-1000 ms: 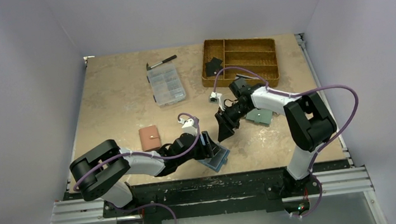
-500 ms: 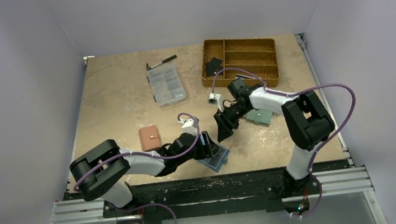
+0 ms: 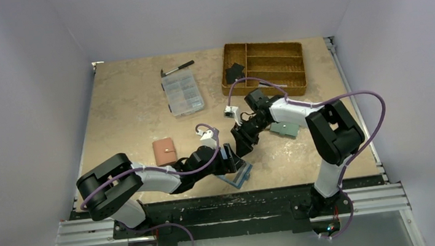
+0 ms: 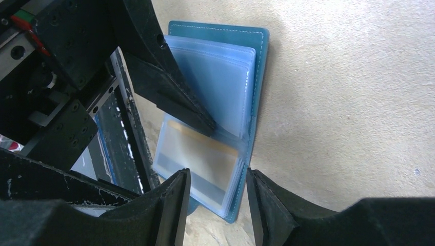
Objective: Take the credit cards out of the card holder
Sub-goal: Pick up the card holder from the center of the board.
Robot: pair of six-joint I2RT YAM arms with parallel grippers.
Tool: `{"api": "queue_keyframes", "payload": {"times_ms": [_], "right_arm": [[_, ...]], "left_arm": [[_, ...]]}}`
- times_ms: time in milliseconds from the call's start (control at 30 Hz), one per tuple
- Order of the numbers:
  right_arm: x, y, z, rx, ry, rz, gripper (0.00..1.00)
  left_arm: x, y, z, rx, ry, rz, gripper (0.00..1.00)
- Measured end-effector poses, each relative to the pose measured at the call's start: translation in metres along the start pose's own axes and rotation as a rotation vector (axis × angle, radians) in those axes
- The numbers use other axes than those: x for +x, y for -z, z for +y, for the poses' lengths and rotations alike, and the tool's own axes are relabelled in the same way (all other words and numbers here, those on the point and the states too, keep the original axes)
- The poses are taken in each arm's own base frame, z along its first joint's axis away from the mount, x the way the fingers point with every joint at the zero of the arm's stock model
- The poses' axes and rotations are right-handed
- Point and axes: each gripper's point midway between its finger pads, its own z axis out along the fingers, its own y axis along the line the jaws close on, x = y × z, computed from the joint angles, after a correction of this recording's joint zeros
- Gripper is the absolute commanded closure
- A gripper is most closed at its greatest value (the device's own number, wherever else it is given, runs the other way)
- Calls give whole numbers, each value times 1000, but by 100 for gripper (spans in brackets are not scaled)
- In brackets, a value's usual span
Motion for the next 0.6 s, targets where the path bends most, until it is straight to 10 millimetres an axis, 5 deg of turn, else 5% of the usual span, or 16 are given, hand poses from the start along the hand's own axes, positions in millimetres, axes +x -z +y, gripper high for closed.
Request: {"api": "queue_keyframes", "payload": {"times_ms": [367,600], "right_arm": [[3,1,0,-5,2,7,47],[4,23,-14,26,-9,-27,47]], "left_arm": [[-1,4,4,-28,-9,2,26],[-1,23,21,-141,-118,26,26]]}}
